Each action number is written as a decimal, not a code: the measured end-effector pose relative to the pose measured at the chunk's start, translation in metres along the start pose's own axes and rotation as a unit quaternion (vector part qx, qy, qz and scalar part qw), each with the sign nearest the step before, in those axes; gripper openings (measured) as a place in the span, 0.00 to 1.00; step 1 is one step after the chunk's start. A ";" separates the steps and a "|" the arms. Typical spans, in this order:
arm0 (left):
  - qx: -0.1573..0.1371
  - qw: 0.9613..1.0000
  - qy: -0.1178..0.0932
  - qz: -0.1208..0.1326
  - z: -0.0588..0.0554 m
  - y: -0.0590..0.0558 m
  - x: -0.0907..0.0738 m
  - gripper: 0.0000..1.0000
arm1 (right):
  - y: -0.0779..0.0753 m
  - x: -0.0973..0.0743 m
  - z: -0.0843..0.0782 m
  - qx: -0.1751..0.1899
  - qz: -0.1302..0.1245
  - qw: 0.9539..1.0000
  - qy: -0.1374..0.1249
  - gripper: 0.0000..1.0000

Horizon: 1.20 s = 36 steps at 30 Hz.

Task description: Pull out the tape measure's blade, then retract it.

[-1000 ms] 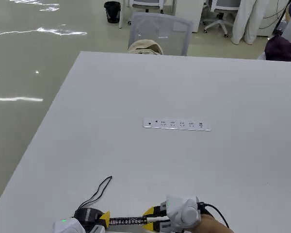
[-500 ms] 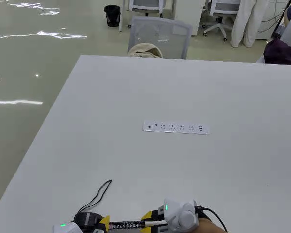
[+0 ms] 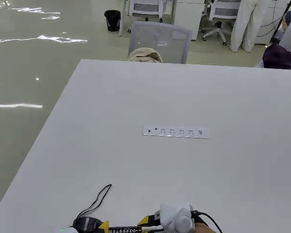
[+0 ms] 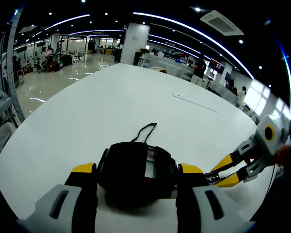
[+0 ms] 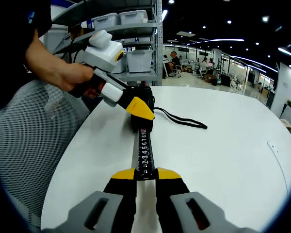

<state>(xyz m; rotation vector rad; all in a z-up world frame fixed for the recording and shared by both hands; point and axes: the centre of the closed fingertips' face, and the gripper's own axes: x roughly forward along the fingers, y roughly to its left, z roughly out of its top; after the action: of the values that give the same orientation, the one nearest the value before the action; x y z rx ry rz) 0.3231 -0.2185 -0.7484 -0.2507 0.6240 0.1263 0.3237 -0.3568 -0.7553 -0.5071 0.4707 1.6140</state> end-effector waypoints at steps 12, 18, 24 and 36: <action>-0.001 1.000 0.000 -0.001 0.001 0.000 -0.001 0.62 | 0.001 0.005 0.003 -0.001 0.002 1.000 0.000 0.13; -0.004 1.000 0.001 -0.002 0.000 0.000 0.000 0.62 | 0.000 0.007 0.005 -0.001 0.002 1.000 -0.001 0.13; -0.006 1.000 0.002 -0.003 0.000 0.001 0.000 0.62 | 0.000 0.011 0.008 -0.002 0.002 1.000 -0.002 0.13; -0.008 1.000 0.002 -0.004 0.000 0.001 0.000 0.62 | 0.001 0.017 0.011 -0.002 0.005 1.000 -0.003 0.13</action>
<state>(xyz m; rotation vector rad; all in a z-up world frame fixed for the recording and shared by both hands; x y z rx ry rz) 0.3230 -0.2178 -0.7480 -0.2692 0.6252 0.1226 0.3209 -0.3366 -0.7556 -0.5031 0.4653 1.6267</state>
